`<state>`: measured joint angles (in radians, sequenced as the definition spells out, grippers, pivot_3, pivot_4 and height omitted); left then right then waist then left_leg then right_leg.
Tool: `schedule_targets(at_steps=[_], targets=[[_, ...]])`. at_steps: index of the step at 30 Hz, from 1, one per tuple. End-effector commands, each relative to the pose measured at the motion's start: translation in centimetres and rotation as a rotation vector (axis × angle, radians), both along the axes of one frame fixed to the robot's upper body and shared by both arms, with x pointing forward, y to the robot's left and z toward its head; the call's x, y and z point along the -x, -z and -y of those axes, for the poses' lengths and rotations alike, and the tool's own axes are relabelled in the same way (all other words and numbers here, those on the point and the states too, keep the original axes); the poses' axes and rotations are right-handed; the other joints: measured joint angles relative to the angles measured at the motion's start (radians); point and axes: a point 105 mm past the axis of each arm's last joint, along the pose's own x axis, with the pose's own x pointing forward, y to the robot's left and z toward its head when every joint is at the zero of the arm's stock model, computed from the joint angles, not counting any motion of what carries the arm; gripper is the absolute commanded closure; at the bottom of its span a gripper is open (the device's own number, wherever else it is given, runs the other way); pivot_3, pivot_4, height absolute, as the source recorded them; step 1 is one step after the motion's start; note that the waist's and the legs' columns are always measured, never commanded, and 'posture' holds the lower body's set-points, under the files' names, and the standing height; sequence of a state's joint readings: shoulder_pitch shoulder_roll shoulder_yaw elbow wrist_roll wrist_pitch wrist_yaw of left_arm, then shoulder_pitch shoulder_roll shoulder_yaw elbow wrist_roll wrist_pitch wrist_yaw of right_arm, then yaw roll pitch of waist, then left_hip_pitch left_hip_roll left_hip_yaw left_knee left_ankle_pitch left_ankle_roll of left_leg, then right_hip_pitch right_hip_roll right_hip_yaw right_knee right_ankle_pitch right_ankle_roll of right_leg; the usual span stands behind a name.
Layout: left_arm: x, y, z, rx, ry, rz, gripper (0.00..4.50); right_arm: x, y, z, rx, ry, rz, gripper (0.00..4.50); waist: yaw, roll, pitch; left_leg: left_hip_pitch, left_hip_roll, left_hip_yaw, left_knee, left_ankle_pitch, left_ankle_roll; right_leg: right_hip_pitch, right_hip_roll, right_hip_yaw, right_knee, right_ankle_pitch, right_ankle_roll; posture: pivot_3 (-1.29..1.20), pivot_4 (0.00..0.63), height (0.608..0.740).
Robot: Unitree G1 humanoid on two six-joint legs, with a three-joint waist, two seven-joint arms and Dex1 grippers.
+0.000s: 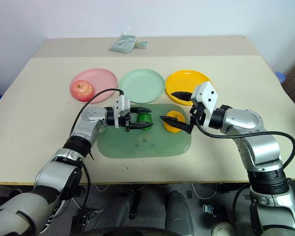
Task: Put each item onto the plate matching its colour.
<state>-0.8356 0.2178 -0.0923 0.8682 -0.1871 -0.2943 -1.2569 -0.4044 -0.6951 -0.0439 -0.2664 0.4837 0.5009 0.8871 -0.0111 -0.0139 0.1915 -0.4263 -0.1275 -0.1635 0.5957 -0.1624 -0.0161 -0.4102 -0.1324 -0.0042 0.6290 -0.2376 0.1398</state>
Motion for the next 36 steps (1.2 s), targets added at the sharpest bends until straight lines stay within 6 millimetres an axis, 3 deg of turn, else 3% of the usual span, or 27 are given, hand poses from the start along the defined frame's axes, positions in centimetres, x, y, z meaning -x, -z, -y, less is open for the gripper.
schedule_targets(at_steps=[1,4,6,10,18,22,23,24,28,32,36], targets=[[-3.1,-5.9,-0.8,0.224,-0.188,0.090,2.29,-0.1,-1.2,0.1,0.006,0.004,0.041,0.00,0.000,-0.001,0.000,0.000,0.000,0.000,0.000,0.000,0.000,0.000,0.000,0.000,0.000,0.000,0.000,0.00,0.150,0.740],[-5.2,-9.3,-2.3,0.400,-0.369,0.123,2.29,-0.2,-1.3,0.0,0.004,0.004,0.042,0.00,0.001,-0.001,0.001,-0.001,0.000,0.000,0.001,0.000,0.000,0.000,0.000,0.000,0.000,0.000,0.000,0.00,0.150,0.740],[-6.8,-10.1,-3.3,0.432,-0.517,0.121,2.29,-0.4,-1.4,0.0,-0.002,0.012,0.046,0.00,0.000,-0.001,0.001,-0.001,0.000,0.000,0.001,0.000,0.000,0.000,0.000,0.000,0.000,0.000,0.001,0.00,0.150,0.740],[-9.0,-9.4,-4.2,0.396,-0.747,0.090,2.29,-1.6,-1.7,0.3,-0.018,0.080,0.052,0.00,-0.002,-0.001,0.001,0.000,-0.001,0.001,0.001,0.000,0.000,0.000,0.000,0.000,0.000,0.000,0.001,0.00,0.150,0.740],[-10.0,-6.9,-3.0,0.307,-0.862,-0.011,2.29,-3.2,-2.4,0.8,-0.047,0.181,0.079,0.00,0.001,-0.001,0.001,-0.001,-0.002,0.000,0.001,0.000,0.000,0.001,0.000,0.000,0.001,0.001,0.003,0.00,0.150,0.740],[-10.0,-6.6,-2.5,0.303,-0.839,-0.040,0.39,-3.5,-2.5,1.1,-0.044,0.208,0.089,0.00,-0.001,-0.001,0.001,-0.001,-0.002,0.000,0.001,0.000,0.000,0.000,0.000,0.000,0.001,0.001,0.003,0.00,0.150,0.740],[-9.9,-6.8,-2.5,0.302,-0.839,-0.027,0.08,-3.5,-2.4,1.0,-0.043,0.209,0.090,0.00,-0.003,-0.001,0.001,-0.001,-0.002,0.000,0.001,0.000,0.000,0.001,0.000,0.000,0.001,0.001,0.003,0.00,0.150,0.740],[-9.9,-6.9,-2.5,0.302,-0.840,-0.018,0.08,-3.5,-2.4,1.0,-0.044,0.210,0.090,0.00,-0.004,-0.001,0.001,-0.001,-0.002,0.000,0.001,0.000,0.000,0.000,0.000,0.000,0.001,0.001,0.003,0.00,0.150,0.740],[-9.5,-8.3,-2.1,0.345,-0.766,0.014,0.08,-3.4,-2.4,0.9,-0.041,0.203,0.095,0.00,-0.004,-0.001,0.001,-0.001,-0.002,0.000,0.001,0.000,0.000,0.000,0.000,0.000,0.001,0.001,0.003,0.00,0.150,0.740],[-6.4,-10.8,-1.2,0.441,-0.363,0.059,0.08,-2.0,-0.9,0.2,-0.004,0.115,-0.003,0.00,-0.003,-0.001,0.001,-0.001,-0.002,0.000,0.001,0.000,0.000,0.000,0.000,0.000,0.001,0.001,0.003,0.00,0.150,0.740],[-3.0,-9.7,-1.9,0.371,-0.039,0.038,0.08,-1.7,0.8,-0.3,0.044,0.108,-0.072,0.00,-0.011,0.000,0.000,0.000,-0.002,0.001,0.001,0.000,0.000,0.000,0.000,0.000,0.001,0.001,0.002,0.00,0.150,0.740]])
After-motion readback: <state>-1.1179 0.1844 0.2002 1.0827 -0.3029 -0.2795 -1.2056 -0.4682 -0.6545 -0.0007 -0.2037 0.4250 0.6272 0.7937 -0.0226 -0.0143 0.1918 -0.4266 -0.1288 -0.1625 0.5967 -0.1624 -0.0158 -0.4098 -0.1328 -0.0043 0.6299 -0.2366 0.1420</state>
